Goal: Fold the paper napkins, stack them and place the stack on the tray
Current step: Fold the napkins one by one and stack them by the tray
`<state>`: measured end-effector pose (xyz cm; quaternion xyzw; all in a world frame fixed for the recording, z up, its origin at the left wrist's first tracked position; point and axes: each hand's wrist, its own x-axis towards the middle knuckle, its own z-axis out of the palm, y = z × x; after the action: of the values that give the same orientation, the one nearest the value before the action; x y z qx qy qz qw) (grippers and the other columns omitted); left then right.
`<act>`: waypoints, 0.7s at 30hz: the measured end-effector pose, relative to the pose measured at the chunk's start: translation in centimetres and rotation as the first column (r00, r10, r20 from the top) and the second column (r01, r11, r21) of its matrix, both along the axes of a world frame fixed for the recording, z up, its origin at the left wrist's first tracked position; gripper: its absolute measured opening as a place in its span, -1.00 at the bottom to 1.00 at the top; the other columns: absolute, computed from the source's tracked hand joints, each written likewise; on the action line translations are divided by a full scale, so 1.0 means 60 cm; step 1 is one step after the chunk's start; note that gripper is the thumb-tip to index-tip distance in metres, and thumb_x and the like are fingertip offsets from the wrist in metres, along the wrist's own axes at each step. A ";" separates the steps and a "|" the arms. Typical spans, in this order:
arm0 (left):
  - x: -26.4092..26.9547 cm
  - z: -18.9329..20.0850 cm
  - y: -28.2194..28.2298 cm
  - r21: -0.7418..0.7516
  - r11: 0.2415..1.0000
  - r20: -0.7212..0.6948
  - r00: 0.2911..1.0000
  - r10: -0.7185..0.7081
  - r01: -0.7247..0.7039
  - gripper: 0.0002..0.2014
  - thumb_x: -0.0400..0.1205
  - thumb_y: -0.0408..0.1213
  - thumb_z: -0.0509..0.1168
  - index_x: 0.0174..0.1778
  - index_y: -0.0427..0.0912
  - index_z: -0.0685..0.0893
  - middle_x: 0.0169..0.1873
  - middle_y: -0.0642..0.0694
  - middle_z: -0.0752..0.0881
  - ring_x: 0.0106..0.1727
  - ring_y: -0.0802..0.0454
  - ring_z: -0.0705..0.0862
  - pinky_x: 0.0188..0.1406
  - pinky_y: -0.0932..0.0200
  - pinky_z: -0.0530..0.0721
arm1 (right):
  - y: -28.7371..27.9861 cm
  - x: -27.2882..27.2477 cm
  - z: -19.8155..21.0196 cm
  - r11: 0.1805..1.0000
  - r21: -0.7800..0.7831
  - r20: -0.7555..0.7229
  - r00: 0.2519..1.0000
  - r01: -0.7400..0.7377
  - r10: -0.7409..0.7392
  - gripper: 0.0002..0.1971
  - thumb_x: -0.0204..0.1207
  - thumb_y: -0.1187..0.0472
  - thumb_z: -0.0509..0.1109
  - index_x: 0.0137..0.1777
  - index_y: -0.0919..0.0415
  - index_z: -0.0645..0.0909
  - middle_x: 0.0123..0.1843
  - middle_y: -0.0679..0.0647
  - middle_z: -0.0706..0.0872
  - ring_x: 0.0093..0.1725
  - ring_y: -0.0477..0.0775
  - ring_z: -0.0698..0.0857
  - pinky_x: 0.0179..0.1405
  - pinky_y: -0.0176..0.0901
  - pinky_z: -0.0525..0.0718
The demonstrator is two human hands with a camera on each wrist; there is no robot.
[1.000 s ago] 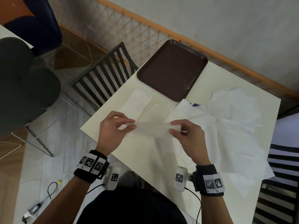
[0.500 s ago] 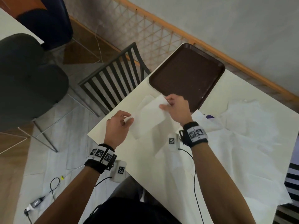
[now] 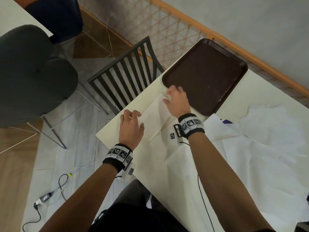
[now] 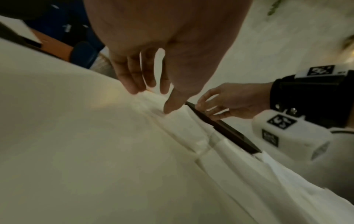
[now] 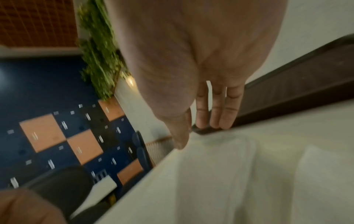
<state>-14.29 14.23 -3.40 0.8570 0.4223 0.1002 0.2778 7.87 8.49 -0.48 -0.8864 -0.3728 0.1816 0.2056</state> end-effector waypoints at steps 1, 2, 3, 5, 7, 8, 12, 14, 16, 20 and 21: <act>-0.002 0.003 -0.011 0.047 0.998 0.040 0.999 -0.033 0.031 -0.67 0.61 -0.38 0.54 0.28 -0.19 0.67 0.20 -0.18 0.60 0.19 -0.20 0.60 0.22 -0.09 0.72 | -0.017 0.003 0.009 1.000 0.012 -0.002 1.000 -0.002 0.002 -0.73 0.72 0.17 0.55 0.34 0.15 0.63 0.35 0.18 0.65 0.33 0.29 0.68 0.34 0.19 0.68; -0.005 0.006 -0.024 0.068 0.996 0.077 0.995 -0.067 0.062 -0.73 0.61 -0.37 0.55 0.21 -0.19 0.71 0.13 -0.14 0.62 0.13 -0.17 0.61 0.14 -0.08 0.74 | -0.039 0.007 0.016 1.000 -0.003 0.000 1.000 -0.011 0.011 -0.78 0.73 0.16 0.53 0.30 0.13 0.64 0.30 0.15 0.67 0.29 0.26 0.69 0.31 0.20 0.71; -0.007 0.011 -0.039 0.057 0.994 0.096 0.990 -0.099 0.094 -0.80 0.63 -0.35 0.54 0.13 -0.18 0.73 0.07 -0.10 0.65 0.09 -0.13 0.63 0.04 -0.08 0.76 | -0.063 0.012 0.019 0.999 -0.039 0.006 1.000 -0.017 0.017 -0.81 0.73 0.14 0.52 0.26 0.12 0.64 0.27 0.13 0.68 0.27 0.26 0.70 0.29 0.20 0.73; -0.007 0.017 -0.074 -0.002 0.984 0.090 0.980 -0.177 0.178 -0.88 0.68 -0.23 0.50 0.06 -0.14 0.73 -0.01 -0.02 0.67 0.05 -0.05 0.65 -0.06 -0.05 0.76 | -0.115 0.021 0.019 0.988 -0.158 -0.010 1.000 -0.002 0.001 -0.76 0.72 0.04 0.52 0.27 0.12 0.64 0.26 0.14 0.71 0.32 0.29 0.70 0.31 0.21 0.72; -0.001 0.013 -0.112 -0.052 0.965 0.041 0.966 -0.256 0.258 -0.79 0.71 -0.05 0.46 0.09 -0.11 0.71 -0.02 0.02 0.68 0.08 0.00 0.65 -0.10 0.01 0.75 | -0.161 0.022 0.012 0.956 -0.293 -0.059 0.998 0.003 -0.022 -0.55 0.66 -0.14 0.57 0.38 0.11 0.62 0.35 0.13 0.70 0.40 0.27 0.68 0.38 0.23 0.69; 0.004 0.007 -0.131 -0.058 0.954 0.007 0.956 -0.293 0.293 -0.71 0.70 0.04 0.45 0.12 -0.10 0.69 0.01 0.02 0.68 0.11 -0.01 0.64 -0.09 0.01 0.74 | -0.180 0.019 0.007 0.943 -0.332 -0.072 0.997 -0.002 -0.024 -0.43 0.60 -0.23 0.60 0.44 0.10 0.61 0.39 0.11 0.69 0.43 0.25 0.67 0.42 0.24 0.69; 0.016 -0.029 -0.187 -0.004 0.932 -0.173 0.917 -0.358 0.363 -0.44 0.58 0.26 0.46 0.29 -0.07 0.58 0.22 -0.04 0.55 0.27 -0.11 0.54 0.08 -0.08 0.71 | -0.221 0.004 -0.014 0.934 -0.358 -0.009 1.000 0.013 -0.018 -0.26 0.56 -0.33 0.60 0.53 0.15 0.54 0.48 0.16 0.69 0.52 0.29 0.60 0.50 0.28 0.62; 0.011 -0.040 -0.198 0.044 0.935 -0.173 0.924 -0.340 0.352 -0.39 0.54 0.29 0.48 0.33 -0.04 0.56 0.25 -0.05 0.51 0.25 -0.12 0.54 0.07 -0.07 0.70 | -0.232 0.001 -0.020 0.924 -0.381 -0.010 1.000 0.017 -0.023 -0.27 0.64 -0.36 0.50 0.55 0.20 0.56 0.49 0.21 0.68 0.54 0.34 0.56 0.50 0.28 0.57; 0.004 -0.045 -0.202 0.069 0.936 -0.149 0.932 -0.332 0.344 -0.35 0.52 0.30 0.49 0.38 -0.03 0.56 0.28 -0.05 0.50 0.25 -0.12 0.55 0.09 -0.05 0.69 | -0.242 0.003 -0.022 0.926 -0.378 -0.052 0.999 -0.007 -0.014 -0.33 0.70 -0.32 0.44 0.58 0.20 0.62 0.45 0.24 0.67 0.52 0.38 0.52 0.49 0.27 0.53; -0.009 -0.041 -0.199 0.099 0.926 -0.163 0.924 -0.345 0.364 -0.26 0.47 0.32 0.53 0.47 -0.03 0.59 0.40 -0.12 0.51 0.39 -0.19 0.54 0.21 -0.17 0.70 | -0.274 0.003 -0.011 0.997 -0.032 -0.154 0.986 0.066 -0.070 -0.78 0.72 -0.06 0.53 0.03 0.08 0.71 -0.05 0.01 0.77 0.05 0.16 0.72 0.10 -0.03 0.55; -0.012 -0.039 -0.198 0.084 0.933 -0.162 0.928 -0.335 0.351 -0.20 0.45 0.33 0.55 0.52 -0.03 0.56 0.47 -0.16 0.48 0.46 -0.22 0.50 0.28 -0.23 0.69 | -0.284 0.000 -0.006 0.995 0.035 -0.181 0.980 0.089 -0.082 -0.82 0.72 -0.02 0.54 -0.01 0.06 0.72 -0.12 -0.07 0.81 -0.05 0.06 0.77 0.05 -0.08 0.59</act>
<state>-14.99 2.33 -5.76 0.9368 0.2786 0.0110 0.2115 7.89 -8.52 -0.85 -0.8771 -0.3182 0.2437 0.2648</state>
